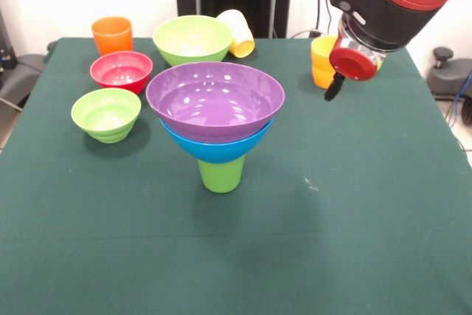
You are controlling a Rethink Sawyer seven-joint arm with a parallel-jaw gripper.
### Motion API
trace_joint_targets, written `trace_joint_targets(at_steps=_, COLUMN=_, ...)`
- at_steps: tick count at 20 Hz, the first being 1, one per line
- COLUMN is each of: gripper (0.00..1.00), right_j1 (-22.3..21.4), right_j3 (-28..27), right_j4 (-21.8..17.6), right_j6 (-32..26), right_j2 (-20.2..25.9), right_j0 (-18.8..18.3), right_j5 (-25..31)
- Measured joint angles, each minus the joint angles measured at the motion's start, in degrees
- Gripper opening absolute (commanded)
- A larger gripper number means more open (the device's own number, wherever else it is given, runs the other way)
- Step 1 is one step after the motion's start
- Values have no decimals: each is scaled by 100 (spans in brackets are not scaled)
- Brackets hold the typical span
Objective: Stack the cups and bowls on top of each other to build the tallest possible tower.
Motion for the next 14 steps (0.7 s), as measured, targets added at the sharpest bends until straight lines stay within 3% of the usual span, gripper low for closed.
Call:
trace_joint_targets(at_steps=10, gripper=100, right_j1=-25, right_j3=18, right_j4=-18, right_j6=0, right_j2=149, right_j0=6, right_j5=33)
trace_joint_targets(at_steps=14, gripper=100, right_j1=-150, right_j3=265, right_j4=-19, right_j6=0, right_j2=156, right_j0=6, right_j5=6)
